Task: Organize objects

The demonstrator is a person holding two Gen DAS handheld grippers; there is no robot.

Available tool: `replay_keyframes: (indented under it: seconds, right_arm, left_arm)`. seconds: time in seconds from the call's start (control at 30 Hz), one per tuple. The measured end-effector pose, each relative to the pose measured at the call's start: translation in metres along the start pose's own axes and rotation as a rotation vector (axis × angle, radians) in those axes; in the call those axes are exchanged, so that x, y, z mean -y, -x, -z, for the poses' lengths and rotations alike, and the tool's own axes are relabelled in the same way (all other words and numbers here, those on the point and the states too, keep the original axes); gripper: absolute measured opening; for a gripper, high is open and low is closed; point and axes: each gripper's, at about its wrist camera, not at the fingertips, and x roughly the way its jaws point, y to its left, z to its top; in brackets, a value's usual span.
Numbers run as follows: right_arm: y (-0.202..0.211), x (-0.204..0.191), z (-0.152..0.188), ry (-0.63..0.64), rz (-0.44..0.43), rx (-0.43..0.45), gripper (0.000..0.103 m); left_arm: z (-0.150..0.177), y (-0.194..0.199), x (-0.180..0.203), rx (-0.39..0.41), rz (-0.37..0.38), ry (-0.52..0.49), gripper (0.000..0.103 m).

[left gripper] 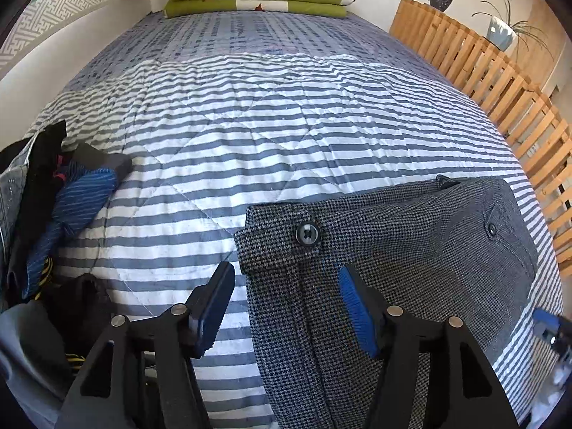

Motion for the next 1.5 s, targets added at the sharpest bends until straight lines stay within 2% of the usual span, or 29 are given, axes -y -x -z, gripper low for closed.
replay_keyframes:
  seconds: [0.07, 0.1, 0.13, 0.17, 0.23, 0.3, 0.37, 0.43, 0.47, 0.5, 0.57, 0.63, 0.7, 0.8, 0.9, 1.0, 1.03, 1.1, 1.13, 1.2, 1.33, 1.43, 1.47, 1.5]
  right_arm:
    - [0.002, -0.010, 0.024, 0.020, -0.006, 0.003, 0.047]
    - [0.003, -0.012, 0.033, 0.016, -0.016, 0.017, 0.047]
    - [0.004, -0.013, 0.036, 0.012, -0.020, 0.031, 0.047]
    - [0.000, -0.012, 0.036, 0.013, -0.021, 0.039, 0.047]
    - [-0.012, -0.010, 0.031, 0.021, 0.038, 0.030, 0.047]
    - [-0.023, -0.005, 0.027, 0.019, 0.058, 0.021, 0.047]
    - [-0.035, 0.002, 0.025, 0.012, 0.103, 0.003, 0.047]
    - [-0.051, 0.011, 0.022, -0.008, 0.149, -0.031, 0.047]
    - [-0.057, 0.015, 0.022, -0.020, 0.152, -0.053, 0.048]
    - [-0.055, 0.013, 0.022, -0.009, 0.154, -0.031, 0.047]
    - [-0.049, 0.009, 0.020, 0.010, 0.132, -0.039, 0.047]
    - [-0.034, 0.006, 0.018, 0.024, 0.123, 0.001, 0.047]
    - [-0.018, 0.003, 0.016, 0.045, 0.115, 0.055, 0.047]
    - [-0.004, 0.006, 0.010, 0.009, 0.051, 0.124, 0.047]
    - [-0.013, 0.014, 0.005, -0.050, 0.009, 0.100, 0.047]
    - [-0.025, 0.025, 0.004, -0.104, -0.046, 0.081, 0.047]
    - [-0.027, 0.027, 0.003, -0.104, -0.057, 0.080, 0.047]
    - [-0.032, 0.028, 0.001, -0.094, -0.057, 0.065, 0.045]
    - [-0.036, 0.030, -0.001, -0.091, -0.043, 0.051, 0.043]
    - [-0.040, 0.034, -0.003, -0.096, -0.023, 0.037, 0.032]
    - [-0.027, 0.046, -0.005, -0.179, -0.068, 0.055, 0.030]
    - [-0.021, 0.059, -0.003, -0.253, -0.077, 0.045, 0.034]
    - [-0.019, 0.062, -0.001, -0.269, -0.009, 0.041, 0.049]
    - [-0.016, 0.066, 0.002, -0.282, 0.037, 0.057, 0.058]
  left_arm:
    - [0.003, -0.010, 0.001, -0.020, -0.011, 0.022, 0.064]
    - [0.004, -0.016, 0.002, -0.028, -0.025, 0.018, 0.058]
    - [0.007, -0.022, 0.005, -0.037, -0.053, 0.009, 0.025]
    - [0.008, -0.028, 0.007, -0.048, -0.076, 0.010, 0.020]
    - [0.010, -0.027, 0.011, -0.023, -0.080, 0.026, 0.014]
    - [0.004, -0.018, 0.015, 0.034, -0.127, -0.004, 0.014]
    - [-0.005, -0.023, 0.010, 0.037, -0.148, 0.010, 0.015]
    - [-0.010, -0.035, 0.004, -0.008, -0.147, 0.049, 0.031]
    - [-0.010, -0.038, 0.003, -0.037, -0.135, 0.056, 0.035]
    - [-0.010, -0.036, 0.003, -0.045, -0.123, 0.057, 0.040]
    - [-0.007, -0.022, 0.002, -0.009, -0.130, 0.036, 0.044]
    - [-0.007, -0.002, 0.004, 0.050, -0.140, 0.037, 0.044]
    - [-0.007, 0.012, 0.014, 0.080, -0.058, 0.033, 0.044]
    - [-0.009, 0.010, 0.053, 0.066, 0.047, -0.030, 0.042]
    - [-0.015, -0.009, 0.100, 0.047, 0.139, -0.100, 0.042]
    - [-0.025, -0.043, 0.132, 0.016, 0.189, -0.097, 0.043]
    - [-0.029, -0.057, 0.139, 0.013, 0.163, -0.098, 0.043]
    - [-0.035, -0.089, 0.149, 0.004, 0.036, -0.105, 0.042]
    - [-0.036, -0.102, 0.150, -0.028, 0.031, -0.088, 0.042]
    - [-0.035, -0.101, 0.152, -0.004, 0.033, -0.094, 0.042]
    - [-0.026, -0.067, 0.150, 0.029, 0.046, -0.120, 0.042]
    - [-0.005, -0.031, 0.153, 0.050, 0.114, -0.148, 0.043]
    - [0.007, -0.022, 0.158, 0.048, 0.128, -0.168, 0.043]
    - [0.019, -0.015, 0.162, 0.034, 0.146, -0.189, 0.043]
